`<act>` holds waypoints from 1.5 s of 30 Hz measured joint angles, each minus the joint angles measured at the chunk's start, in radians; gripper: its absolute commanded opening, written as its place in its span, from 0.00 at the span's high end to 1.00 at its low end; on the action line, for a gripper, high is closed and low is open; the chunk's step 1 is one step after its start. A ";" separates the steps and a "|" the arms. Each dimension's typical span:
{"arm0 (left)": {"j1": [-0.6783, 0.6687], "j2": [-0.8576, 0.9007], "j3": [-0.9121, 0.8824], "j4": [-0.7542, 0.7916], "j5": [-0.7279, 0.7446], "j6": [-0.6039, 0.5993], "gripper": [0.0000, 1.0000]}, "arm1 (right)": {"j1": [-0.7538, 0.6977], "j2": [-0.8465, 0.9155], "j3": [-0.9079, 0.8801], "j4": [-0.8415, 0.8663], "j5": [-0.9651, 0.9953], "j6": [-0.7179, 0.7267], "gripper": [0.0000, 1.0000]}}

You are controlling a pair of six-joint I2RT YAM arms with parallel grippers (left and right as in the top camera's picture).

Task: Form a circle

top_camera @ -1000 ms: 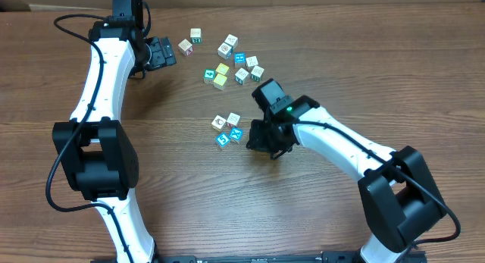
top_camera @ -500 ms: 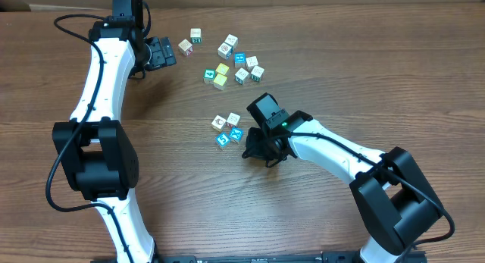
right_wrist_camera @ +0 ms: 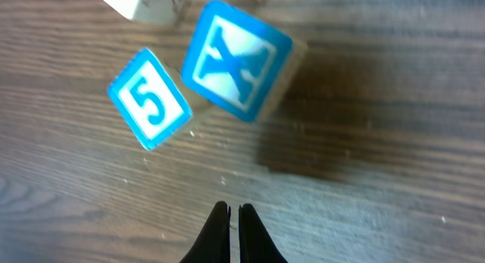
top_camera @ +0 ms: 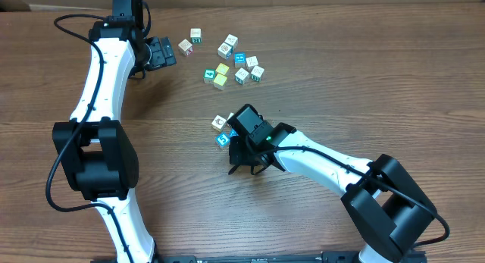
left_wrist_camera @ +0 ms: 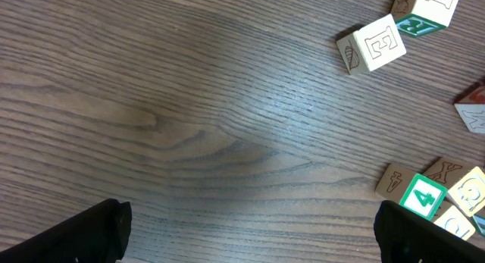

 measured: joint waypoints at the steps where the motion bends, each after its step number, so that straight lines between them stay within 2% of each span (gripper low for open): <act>1: 0.000 0.000 0.000 0.000 0.000 0.000 0.00 | 0.003 0.000 0.000 0.011 0.008 0.000 0.96; 19: 0.000 0.000 0.000 0.000 0.000 0.000 0.00 | 0.030 0.014 -0.018 0.058 0.074 0.001 0.96; 32: 0.000 0.000 0.000 0.000 0.000 0.000 0.00 | 0.162 0.019 -0.033 0.125 0.311 -0.035 0.96; 45: 0.000 0.000 0.000 0.000 0.000 0.000 0.00 | 0.165 0.060 -0.066 0.196 0.377 -0.053 0.96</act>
